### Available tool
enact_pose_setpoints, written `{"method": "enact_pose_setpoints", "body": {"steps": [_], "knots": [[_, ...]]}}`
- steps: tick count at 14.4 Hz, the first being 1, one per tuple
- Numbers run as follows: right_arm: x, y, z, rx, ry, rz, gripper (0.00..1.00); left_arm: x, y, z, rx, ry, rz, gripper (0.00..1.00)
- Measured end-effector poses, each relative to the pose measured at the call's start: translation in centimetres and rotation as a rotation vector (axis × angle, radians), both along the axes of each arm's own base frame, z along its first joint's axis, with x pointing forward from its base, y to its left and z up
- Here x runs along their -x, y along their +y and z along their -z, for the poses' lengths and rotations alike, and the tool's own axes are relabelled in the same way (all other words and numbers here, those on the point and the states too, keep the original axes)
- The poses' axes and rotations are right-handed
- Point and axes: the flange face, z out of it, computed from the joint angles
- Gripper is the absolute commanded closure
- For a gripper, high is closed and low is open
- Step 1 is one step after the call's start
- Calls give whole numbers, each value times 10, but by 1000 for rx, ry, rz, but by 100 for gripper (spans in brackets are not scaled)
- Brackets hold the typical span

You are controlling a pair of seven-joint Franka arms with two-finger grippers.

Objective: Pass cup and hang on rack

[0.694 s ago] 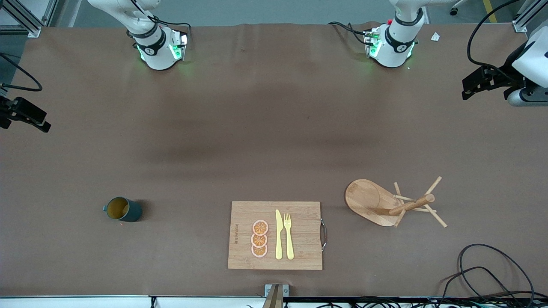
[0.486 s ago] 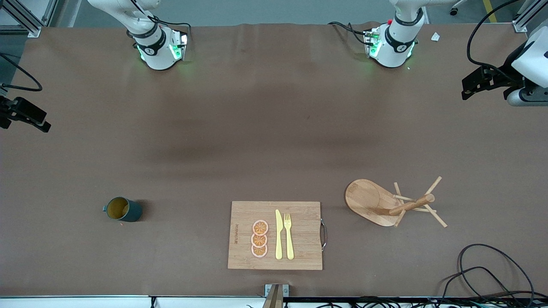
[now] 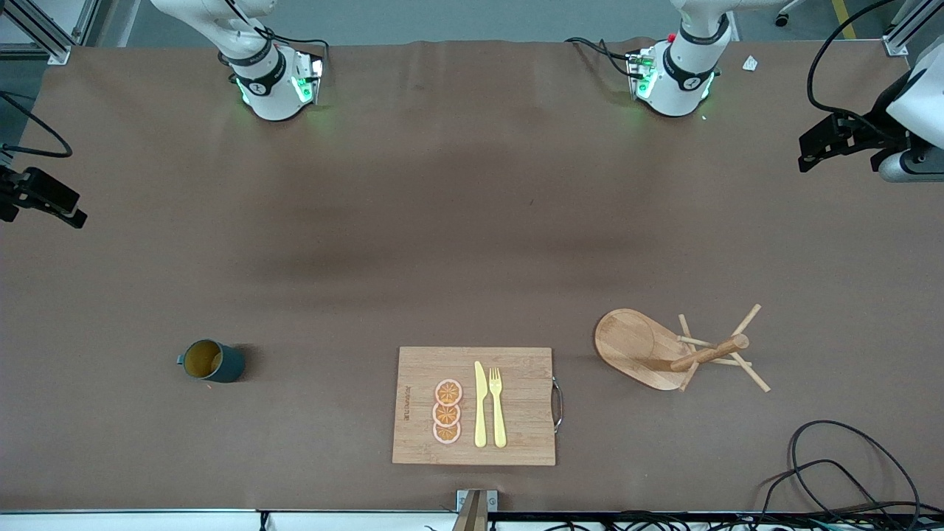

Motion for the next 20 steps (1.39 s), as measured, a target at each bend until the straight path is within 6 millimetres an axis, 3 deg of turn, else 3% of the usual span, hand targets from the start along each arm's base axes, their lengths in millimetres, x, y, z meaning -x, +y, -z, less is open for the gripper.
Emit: {"method": "enact_pose_setpoints", "body": {"steps": [4, 7, 12, 20], "knots": [[-4, 1, 8, -1, 15, -2, 0, -1, -1, 2, 0, 4, 2, 0], [-35, 10, 47, -2, 20, -21, 0, -2, -1, 5, 0, 9, 2, 0], [-85, 32, 147, -3, 80, -64, 0, -2, 1, 4, 1, 7, -1, 0], [-133, 43, 321, -5, 147, -81, 0, -3, 1, 3, 1, 3, -6, 0]]}}
